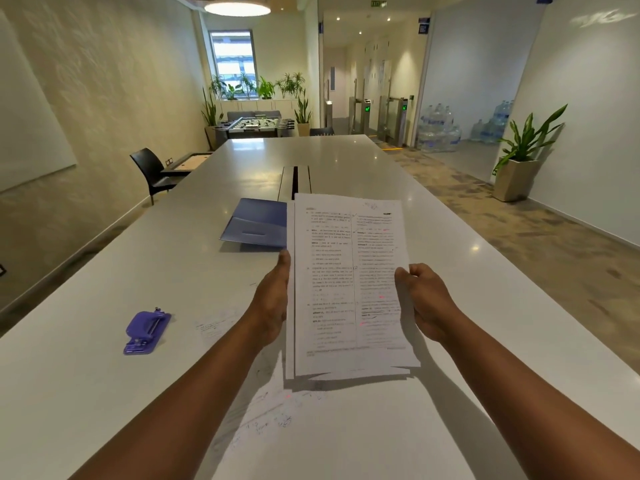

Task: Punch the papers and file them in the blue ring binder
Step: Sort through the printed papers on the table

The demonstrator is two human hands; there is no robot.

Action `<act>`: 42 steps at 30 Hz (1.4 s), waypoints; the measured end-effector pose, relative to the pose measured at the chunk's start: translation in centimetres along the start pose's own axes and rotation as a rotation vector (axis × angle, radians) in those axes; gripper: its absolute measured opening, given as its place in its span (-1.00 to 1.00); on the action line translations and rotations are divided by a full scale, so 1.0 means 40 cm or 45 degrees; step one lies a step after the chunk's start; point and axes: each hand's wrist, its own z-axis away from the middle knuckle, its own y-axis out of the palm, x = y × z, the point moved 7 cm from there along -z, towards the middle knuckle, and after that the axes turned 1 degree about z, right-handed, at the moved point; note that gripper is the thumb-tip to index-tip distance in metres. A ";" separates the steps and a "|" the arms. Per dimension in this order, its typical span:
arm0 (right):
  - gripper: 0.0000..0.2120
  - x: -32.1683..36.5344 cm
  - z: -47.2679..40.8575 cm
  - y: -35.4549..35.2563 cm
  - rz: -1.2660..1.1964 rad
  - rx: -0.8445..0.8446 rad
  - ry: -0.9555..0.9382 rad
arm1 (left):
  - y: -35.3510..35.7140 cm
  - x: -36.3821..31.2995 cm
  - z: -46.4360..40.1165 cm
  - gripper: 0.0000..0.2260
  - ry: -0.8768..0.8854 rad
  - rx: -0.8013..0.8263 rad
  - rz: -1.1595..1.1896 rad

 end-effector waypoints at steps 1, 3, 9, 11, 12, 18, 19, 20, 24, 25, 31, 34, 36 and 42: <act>-0.87 0.001 0.001 0.003 -0.005 -0.023 -0.014 | 0.007 -0.003 0.004 -0.59 0.017 0.013 -0.047; -0.91 0.004 0.004 0.007 -0.021 -0.055 -0.041 | 0.014 -0.007 0.011 -0.67 0.062 -0.012 -0.183; -0.86 0.032 0.015 0.012 -0.126 0.080 -0.136 | 0.009 -0.037 0.014 -0.72 0.163 -0.098 -0.249; -0.86 0.048 0.018 0.008 -0.195 0.132 -0.194 | 0.008 -0.052 0.008 -0.73 0.219 -0.085 -0.219; -0.87 0.059 0.019 0.005 -0.227 0.148 -0.233 | 0.008 -0.063 0.006 -0.74 0.256 -0.086 -0.216; -0.84 0.096 0.021 -0.002 -0.229 0.224 -0.375 | -0.003 -0.097 -0.006 -0.78 0.384 -0.173 -0.130; -0.80 0.087 0.021 -0.001 -0.215 0.237 -0.363 | -0.001 -0.087 -0.006 -0.78 0.380 -0.167 -0.125; -0.76 0.074 0.022 0.000 -0.191 0.258 -0.343 | 0.003 -0.072 -0.006 -0.78 0.364 -0.157 -0.119; -0.72 0.014 0.026 0.010 -0.100 0.346 -0.246 | 0.023 -0.001 0.000 -0.80 0.265 -0.101 -0.115; -0.72 0.009 0.027 0.010 -0.087 0.353 -0.242 | 0.024 0.006 0.002 -0.80 0.262 -0.096 -0.119; -0.73 0.023 0.026 0.009 -0.085 0.377 -0.277 | 0.013 -0.008 -0.003 -0.81 0.320 -0.112 -0.134; -0.72 -0.008 0.027 0.008 -0.012 0.347 -0.230 | 0.020 0.025 -0.001 -0.77 0.266 -0.073 -0.136; -0.70 -0.029 0.027 0.008 0.080 0.349 -0.219 | 0.023 0.046 0.001 -0.80 0.243 -0.068 -0.155; -0.73 -0.005 0.020 0.000 0.080 0.366 -0.267 | 0.025 0.021 -0.004 -0.80 0.294 -0.064 -0.146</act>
